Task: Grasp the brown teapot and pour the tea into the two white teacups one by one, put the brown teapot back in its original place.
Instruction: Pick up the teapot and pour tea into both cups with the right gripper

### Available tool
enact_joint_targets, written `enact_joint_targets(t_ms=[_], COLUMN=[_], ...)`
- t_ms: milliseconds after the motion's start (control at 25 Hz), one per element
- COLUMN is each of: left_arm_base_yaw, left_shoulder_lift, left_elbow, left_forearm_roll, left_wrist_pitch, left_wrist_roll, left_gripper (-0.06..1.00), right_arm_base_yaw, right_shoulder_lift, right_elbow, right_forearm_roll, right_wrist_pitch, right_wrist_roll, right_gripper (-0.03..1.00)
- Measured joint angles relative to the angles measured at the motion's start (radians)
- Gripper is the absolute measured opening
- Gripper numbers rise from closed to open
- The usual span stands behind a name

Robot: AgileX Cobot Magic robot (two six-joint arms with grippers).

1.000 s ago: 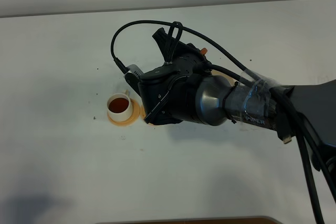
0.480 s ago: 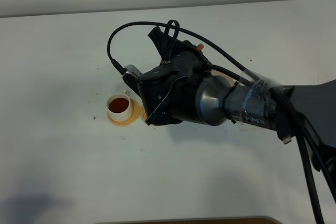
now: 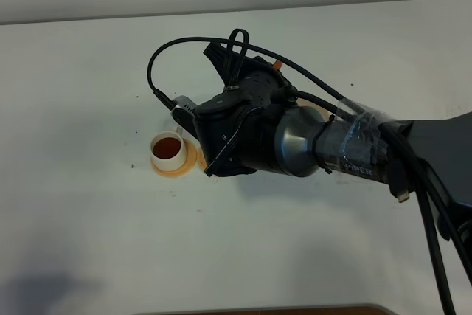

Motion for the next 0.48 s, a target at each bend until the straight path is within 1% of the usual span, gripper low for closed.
enact_joint_targets(t_ms=[200, 480], left_arm_base_yaw=[0.000, 0.000], left_shoulder_lift=[0.000, 0.000], left_elbow=[0.000, 0.000], left_forearm_roll=[0.000, 0.000], left_wrist_pitch=[0.000, 0.000], left_wrist_roll=[0.000, 0.000], left_gripper=[0.29, 0.29], right_arm_base_yaw=[0.000, 0.000], right_shoulder_lift=[0.000, 0.000], right_elbow=[0.000, 0.000], right_forearm_roll=[-0.031, -0.038], right_wrist_pitch=[-0.013, -0.018], right_wrist_roll=[-0.005, -0.047], right_gripper=[0.13, 0.13])
